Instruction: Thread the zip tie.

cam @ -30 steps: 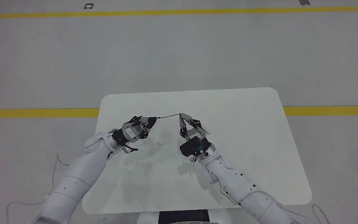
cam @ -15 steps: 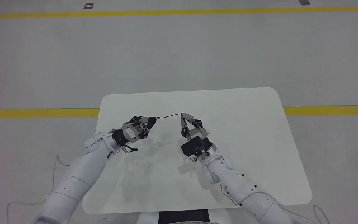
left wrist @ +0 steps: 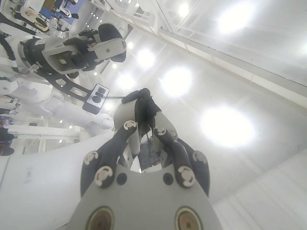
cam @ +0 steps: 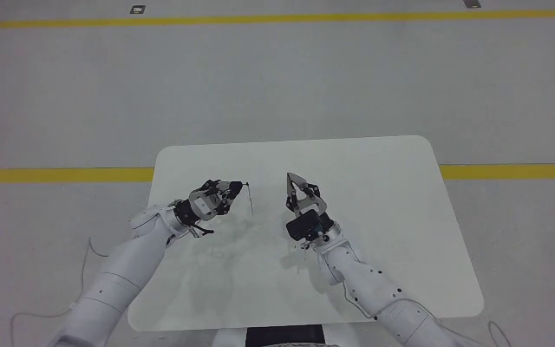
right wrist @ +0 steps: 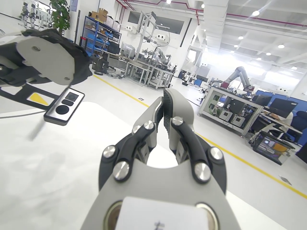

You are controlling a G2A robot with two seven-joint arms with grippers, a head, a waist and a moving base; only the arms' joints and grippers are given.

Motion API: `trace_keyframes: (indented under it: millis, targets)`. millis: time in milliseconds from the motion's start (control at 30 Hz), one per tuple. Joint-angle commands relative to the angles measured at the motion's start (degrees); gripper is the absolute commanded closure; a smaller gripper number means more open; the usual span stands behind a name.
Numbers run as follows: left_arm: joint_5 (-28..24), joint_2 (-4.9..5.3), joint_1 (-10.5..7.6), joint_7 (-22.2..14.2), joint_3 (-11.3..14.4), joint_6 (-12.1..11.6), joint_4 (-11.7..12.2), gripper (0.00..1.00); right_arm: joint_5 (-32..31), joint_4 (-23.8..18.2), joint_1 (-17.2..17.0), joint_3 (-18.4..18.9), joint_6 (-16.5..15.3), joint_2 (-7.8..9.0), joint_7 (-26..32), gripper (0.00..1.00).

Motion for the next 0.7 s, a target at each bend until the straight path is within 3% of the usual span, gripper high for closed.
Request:
trace_keyframes:
  millis: [0, 400, 467, 500, 533, 667]
  targets:
    - [0.0, 0.0, 0.0, 0.0, 0.0, 0.0, 0.0, 1.0, 0.0, -0.1, -0.2, 0.3, 0.0, 0.06, 0.0, 1.0]
    - [0.0, 0.0, 0.0, 0.0, 0.0, 0.0, 0.0, 1.0, 0.0, -0.8, -1.8, 2.8, 0.0, 0.52, -0.3, 1.0]
    - [0.0, 0.0, 0.0, 0.0, 0.0, 0.0, 0.0, 1.0, 0.0, -1.1, -2.4, 3.8, 0.0, 0.68, -0.3, 0.63]
    - [0.0, 0.0, 0.0, 0.0, 0.0, 0.0, 0.0, 1.0, 0.0, -1.1, -2.5, 4.2, 0.0, 0.81, -0.2, 0.24]
    - [0.0, 0.0, 0.0, 0.0, 0.0, 0.0, 0.0, 1.0, 0.0, -1.0, -2.5, 4.5, 0.0, 1.02, -0.1, 0.0]
    - [0.0, 0.0, 0.0, 0.0, 0.0, 0.0, 0.0, 1.0, 0.0, -0.9, -2.5, 4.7, 0.0, 1.1, -0.1, 0.0]
